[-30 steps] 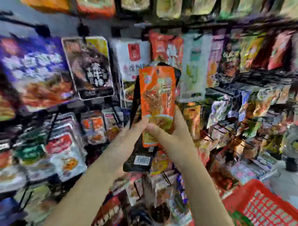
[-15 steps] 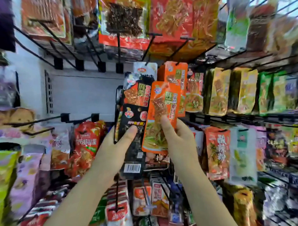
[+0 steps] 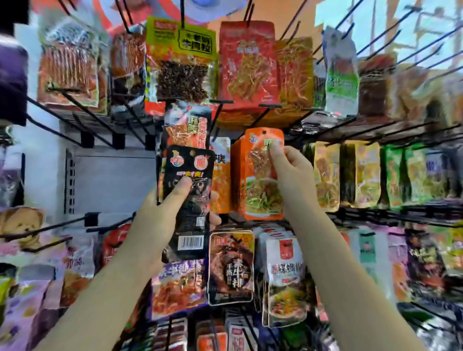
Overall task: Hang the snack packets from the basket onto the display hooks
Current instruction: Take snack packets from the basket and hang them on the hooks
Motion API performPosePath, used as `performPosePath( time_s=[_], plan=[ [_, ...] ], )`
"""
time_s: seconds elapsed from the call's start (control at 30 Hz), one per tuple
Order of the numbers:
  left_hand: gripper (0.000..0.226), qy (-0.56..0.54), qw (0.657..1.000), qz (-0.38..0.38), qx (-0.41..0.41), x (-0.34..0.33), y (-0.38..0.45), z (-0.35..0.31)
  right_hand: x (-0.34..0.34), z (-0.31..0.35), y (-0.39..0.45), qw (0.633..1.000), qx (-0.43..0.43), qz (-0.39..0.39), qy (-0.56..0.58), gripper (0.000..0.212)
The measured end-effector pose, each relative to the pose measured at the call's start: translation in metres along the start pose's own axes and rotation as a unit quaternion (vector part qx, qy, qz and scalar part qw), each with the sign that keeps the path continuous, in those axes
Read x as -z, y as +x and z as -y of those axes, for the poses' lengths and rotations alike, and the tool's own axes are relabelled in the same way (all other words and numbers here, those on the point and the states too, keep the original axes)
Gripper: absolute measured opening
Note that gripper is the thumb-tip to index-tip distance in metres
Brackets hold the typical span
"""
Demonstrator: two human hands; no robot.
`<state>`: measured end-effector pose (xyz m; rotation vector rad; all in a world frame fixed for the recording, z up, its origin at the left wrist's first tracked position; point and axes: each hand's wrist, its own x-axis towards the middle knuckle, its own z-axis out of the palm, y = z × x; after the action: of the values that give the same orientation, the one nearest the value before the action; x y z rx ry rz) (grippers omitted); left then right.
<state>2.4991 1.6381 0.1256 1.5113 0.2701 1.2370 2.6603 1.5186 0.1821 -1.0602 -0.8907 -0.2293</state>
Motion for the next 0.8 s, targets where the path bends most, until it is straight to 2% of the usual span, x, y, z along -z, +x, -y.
performPosePath(
  time_s=[0.07,0.2,0.37,0.47,0.53,0.57,0.63,0.73,0.8],
  plan=[
    [0.097,-0.007,1.000,0.008,-0.012,-0.002,0.004,0.001,-0.002,0.001,0.009,1.000,-0.002,0.001,-0.012,0.050],
    [0.098,-0.019,1.000,0.017,-0.012,-0.006,0.005,0.001,-0.004,-0.004,0.021,1.000,-0.016,-0.004,-0.015,0.041],
    [0.083,-0.032,0.998,0.057,0.006,-0.008,0.002,-0.010,-0.005,-0.015,0.028,0.999,-0.005,-0.025,-0.031,0.031],
    [0.052,-0.035,0.997,0.073,-0.006,-0.013,0.000,-0.015,-0.002,-0.014,0.025,0.990,0.064,-0.085,-0.090,0.024],
    [0.043,-0.030,0.996,0.088,-0.005,-0.016,0.001,-0.014,0.001,-0.010,0.017,0.976,0.144,-0.126,-0.102,0.024],
    [0.042,-0.033,0.995,0.097,-0.002,-0.020,0.000,-0.015,0.002,-0.005,0.011,0.973,0.174,-0.120,-0.095,0.018],
    [0.043,-0.038,0.995,0.097,0.001,-0.028,0.000,-0.016,0.001,0.003,-0.001,0.980,0.181,-0.032,-0.079,0.017],
    [0.046,-0.061,0.995,0.083,0.016,-0.044,-0.003,-0.018,-0.004,0.010,-0.014,0.983,0.095,0.135,-0.081,0.030],
    [0.057,-0.076,0.994,0.079,0.019,-0.055,-0.004,-0.019,-0.001,0.008,-0.014,0.981,0.069,0.166,-0.068,0.033]
  ],
)
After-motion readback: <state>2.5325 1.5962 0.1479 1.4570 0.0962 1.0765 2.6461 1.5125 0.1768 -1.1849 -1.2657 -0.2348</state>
